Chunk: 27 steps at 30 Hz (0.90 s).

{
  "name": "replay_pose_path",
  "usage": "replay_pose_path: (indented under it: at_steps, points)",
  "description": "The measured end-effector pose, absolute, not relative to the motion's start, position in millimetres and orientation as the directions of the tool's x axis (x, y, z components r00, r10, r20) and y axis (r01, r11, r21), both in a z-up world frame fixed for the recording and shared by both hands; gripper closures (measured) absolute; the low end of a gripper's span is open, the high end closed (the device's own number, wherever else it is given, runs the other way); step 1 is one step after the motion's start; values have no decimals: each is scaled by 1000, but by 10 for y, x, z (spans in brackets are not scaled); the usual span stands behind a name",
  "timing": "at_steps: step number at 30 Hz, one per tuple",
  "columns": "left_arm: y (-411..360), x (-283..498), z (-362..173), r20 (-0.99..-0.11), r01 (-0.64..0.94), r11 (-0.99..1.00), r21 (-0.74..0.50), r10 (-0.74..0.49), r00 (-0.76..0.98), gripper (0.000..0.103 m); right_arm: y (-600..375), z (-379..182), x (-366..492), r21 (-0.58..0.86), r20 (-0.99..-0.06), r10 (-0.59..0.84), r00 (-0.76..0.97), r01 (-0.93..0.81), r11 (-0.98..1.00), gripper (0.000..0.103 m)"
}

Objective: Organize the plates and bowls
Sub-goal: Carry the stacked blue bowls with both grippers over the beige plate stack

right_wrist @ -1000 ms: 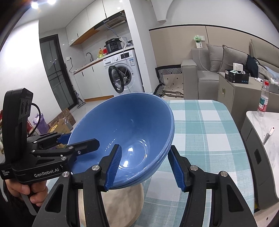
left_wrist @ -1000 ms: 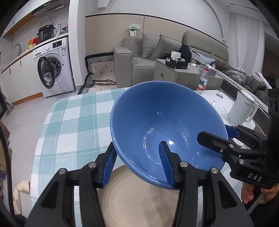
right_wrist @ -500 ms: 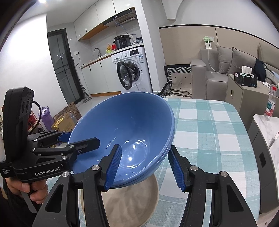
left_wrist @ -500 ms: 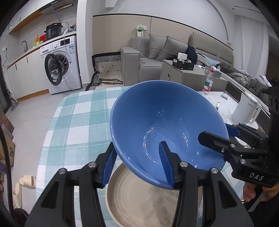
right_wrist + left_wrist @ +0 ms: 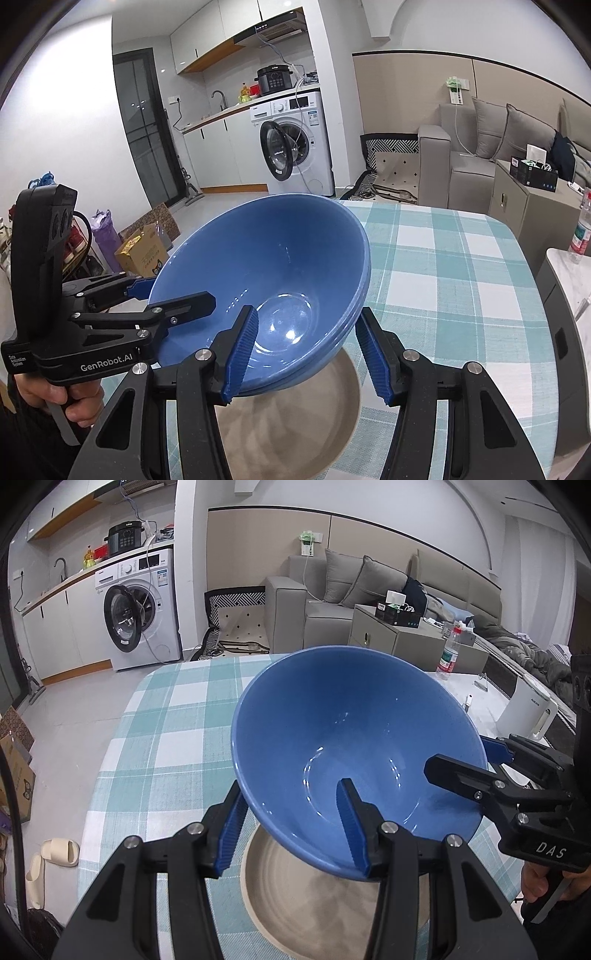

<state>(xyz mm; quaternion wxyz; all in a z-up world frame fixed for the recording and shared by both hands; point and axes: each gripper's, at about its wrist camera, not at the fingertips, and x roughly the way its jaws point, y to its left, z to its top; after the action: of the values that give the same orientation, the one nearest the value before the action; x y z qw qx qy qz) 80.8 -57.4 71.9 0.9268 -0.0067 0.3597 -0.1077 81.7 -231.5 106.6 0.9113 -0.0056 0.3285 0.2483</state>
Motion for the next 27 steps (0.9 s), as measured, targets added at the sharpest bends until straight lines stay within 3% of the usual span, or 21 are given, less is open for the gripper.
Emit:
replay_pose_path:
  at_steps: [27]
  points:
    - [-450, 676, 452, -691, 199, 975, -100, -211, 691, 55, -2118, 904, 637, 121, -658, 432, 616, -480, 869, 47]
